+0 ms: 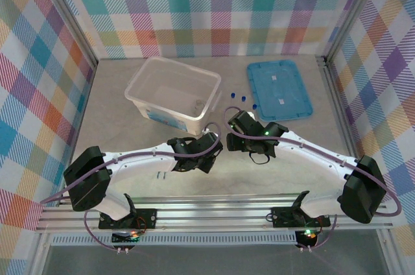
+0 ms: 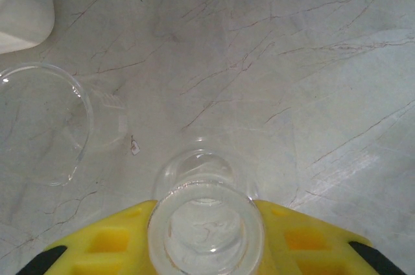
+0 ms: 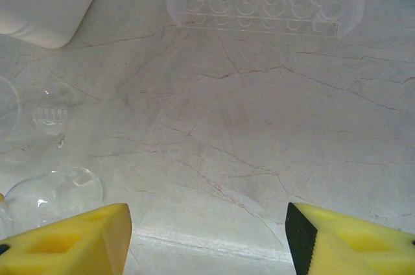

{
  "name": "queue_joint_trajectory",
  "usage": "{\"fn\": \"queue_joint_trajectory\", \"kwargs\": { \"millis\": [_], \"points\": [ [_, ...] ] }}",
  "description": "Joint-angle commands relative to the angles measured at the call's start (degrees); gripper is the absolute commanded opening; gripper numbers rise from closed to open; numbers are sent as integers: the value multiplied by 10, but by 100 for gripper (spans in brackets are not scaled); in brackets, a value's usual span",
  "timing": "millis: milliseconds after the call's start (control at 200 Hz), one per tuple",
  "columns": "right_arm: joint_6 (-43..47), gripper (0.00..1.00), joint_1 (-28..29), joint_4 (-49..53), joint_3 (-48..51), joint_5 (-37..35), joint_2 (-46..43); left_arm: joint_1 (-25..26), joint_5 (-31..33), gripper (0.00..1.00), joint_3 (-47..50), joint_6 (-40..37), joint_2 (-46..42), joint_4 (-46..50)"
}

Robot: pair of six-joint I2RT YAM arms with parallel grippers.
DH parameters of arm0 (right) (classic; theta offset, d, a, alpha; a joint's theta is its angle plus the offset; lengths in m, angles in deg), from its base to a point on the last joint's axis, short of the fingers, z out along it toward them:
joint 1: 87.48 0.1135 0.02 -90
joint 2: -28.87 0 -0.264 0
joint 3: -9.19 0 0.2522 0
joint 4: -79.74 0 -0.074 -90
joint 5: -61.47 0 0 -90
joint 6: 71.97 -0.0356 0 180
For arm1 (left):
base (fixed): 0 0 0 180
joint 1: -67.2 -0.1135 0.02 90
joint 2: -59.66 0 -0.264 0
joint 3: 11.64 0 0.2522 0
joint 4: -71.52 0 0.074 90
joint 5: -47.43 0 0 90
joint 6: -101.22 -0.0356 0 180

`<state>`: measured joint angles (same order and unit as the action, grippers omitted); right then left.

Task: Organize the chemistry lab equipment

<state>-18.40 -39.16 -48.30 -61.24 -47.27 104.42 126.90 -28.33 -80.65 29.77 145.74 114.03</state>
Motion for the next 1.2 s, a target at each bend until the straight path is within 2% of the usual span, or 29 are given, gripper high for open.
{"fn": "queue_joint_trajectory", "kwargs": {
  "millis": [0,290,630,925,1190],
  "points": [
    [6,65,-5,-8,0,6,-10,-6,6,27,-12,-6,4,12],
    [6,65,-6,-4,-1,4,-14,-6,-1,27,-48,-7,-26,58],
    [5,65,-8,-13,0,9,-16,-12,1,28,-192,-35,-69,171],
    [2,65,-8,-15,5,10,-25,-97,-15,29,-338,-91,-66,233],
    [3,65,-8,-18,9,13,-29,-194,-25,29,-405,-135,-24,221]
  ]
}}
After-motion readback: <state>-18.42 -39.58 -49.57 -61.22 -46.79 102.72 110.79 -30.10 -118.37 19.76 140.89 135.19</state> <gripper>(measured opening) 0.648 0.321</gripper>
